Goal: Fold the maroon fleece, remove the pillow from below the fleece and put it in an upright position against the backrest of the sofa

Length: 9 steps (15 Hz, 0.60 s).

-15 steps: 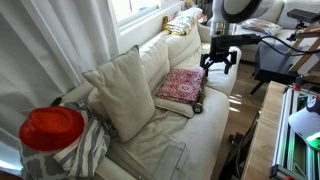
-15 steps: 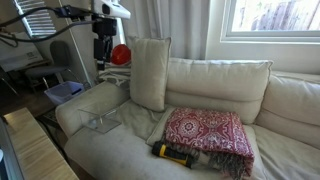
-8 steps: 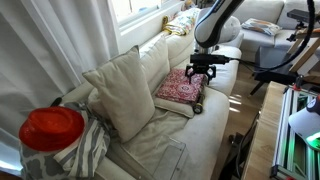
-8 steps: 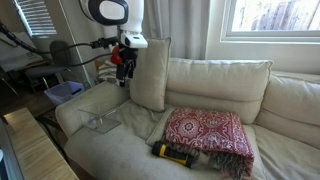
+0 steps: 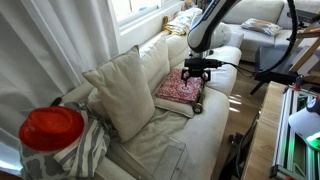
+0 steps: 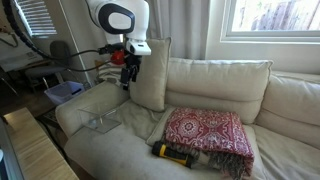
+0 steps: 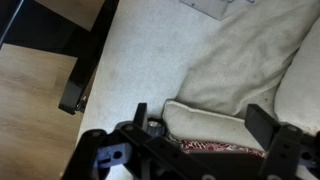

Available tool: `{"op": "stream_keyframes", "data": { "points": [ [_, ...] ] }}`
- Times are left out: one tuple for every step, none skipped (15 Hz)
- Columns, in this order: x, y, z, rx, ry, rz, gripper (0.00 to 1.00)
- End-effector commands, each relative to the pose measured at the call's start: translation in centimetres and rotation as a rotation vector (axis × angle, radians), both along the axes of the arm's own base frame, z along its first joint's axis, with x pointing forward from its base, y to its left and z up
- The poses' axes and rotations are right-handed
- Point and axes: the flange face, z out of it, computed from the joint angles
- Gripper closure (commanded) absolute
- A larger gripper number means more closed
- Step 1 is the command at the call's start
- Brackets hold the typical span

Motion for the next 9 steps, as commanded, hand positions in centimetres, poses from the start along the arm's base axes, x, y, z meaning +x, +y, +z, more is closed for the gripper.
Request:
{"op": "stream_keyframes", "data": {
  "points": [
    [0.0,0.0,0.0,0.0,0.0,0.0,0.0],
    [0.0,0.0,0.0,0.0,0.0,0.0,0.0],
    [0.0,0.0,0.0,0.0,0.0,0.0,0.0],
    [0.0,0.0,0.0,0.0,0.0,-0.001,0.0],
    [0.0,0.0,0.0,0.0,0.0,-0.001,0.0],
    [0.6,0.1,-0.8,-0.038,0.025,0.018,0.0],
    [1.3,0.3,-2.1,-0.088,0.037,0.054,0.0],
    [1.8,0.4,-2.8,-0.142,0.044,0.091,0.0],
    [2.3,0.7,-3.8,-0.173,0.052,0.148,0.0]
  ]
}}
